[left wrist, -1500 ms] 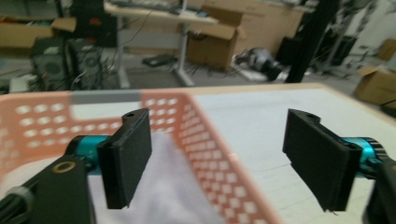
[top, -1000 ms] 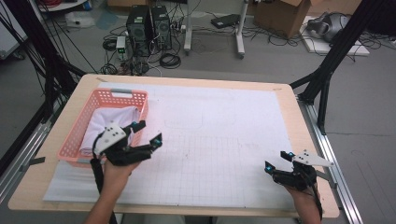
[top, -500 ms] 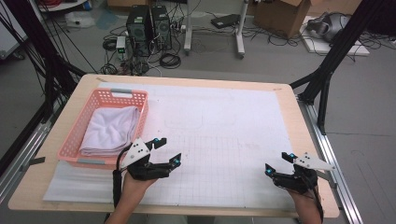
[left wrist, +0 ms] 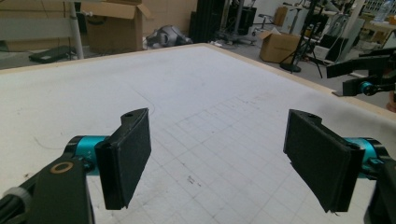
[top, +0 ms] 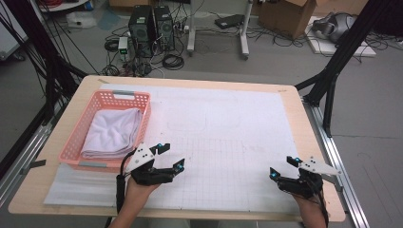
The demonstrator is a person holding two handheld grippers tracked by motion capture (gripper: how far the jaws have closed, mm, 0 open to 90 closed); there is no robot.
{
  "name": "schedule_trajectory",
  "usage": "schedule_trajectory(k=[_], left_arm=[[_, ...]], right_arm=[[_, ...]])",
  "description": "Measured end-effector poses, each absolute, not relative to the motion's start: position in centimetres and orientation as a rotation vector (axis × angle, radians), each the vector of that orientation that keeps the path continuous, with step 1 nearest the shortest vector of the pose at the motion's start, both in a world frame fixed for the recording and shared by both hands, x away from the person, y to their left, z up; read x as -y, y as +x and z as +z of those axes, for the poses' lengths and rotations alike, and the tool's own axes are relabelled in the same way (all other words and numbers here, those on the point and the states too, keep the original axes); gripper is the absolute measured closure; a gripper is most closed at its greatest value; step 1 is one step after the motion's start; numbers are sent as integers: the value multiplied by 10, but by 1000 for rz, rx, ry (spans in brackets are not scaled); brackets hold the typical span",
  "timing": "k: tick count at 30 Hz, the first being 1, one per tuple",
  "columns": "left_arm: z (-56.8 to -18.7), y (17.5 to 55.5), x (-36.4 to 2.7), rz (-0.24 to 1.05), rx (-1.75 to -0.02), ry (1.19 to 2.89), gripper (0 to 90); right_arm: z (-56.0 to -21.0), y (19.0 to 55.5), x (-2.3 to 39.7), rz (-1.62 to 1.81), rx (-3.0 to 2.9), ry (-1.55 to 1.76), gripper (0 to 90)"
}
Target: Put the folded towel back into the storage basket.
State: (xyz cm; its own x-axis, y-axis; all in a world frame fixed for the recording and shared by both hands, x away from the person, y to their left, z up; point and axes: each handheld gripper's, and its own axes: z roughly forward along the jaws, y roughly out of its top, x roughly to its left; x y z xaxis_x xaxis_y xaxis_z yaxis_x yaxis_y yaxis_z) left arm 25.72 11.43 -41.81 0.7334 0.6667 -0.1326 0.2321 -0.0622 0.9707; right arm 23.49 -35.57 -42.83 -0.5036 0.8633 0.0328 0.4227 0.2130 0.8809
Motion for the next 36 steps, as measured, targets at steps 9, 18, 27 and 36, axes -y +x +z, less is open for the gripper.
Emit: schedule_trajectory(k=[9,18,27,36], left_arm=[[-423,257,-113,428,-746,1642,245],[-428,252,-113,425,-764,1631,243],[-426,253,-111,435,-756,1616,244],[-427,253,-112,434,-758,1620,243]], right_arm=[[-430,235,361,1240,-2004,1201,182],[-431,233,362,1241,-2006,1222,183],[-427,227,365,1255,-1989,1212,182],[-426,226,363,1251,-1995,1201,182]])
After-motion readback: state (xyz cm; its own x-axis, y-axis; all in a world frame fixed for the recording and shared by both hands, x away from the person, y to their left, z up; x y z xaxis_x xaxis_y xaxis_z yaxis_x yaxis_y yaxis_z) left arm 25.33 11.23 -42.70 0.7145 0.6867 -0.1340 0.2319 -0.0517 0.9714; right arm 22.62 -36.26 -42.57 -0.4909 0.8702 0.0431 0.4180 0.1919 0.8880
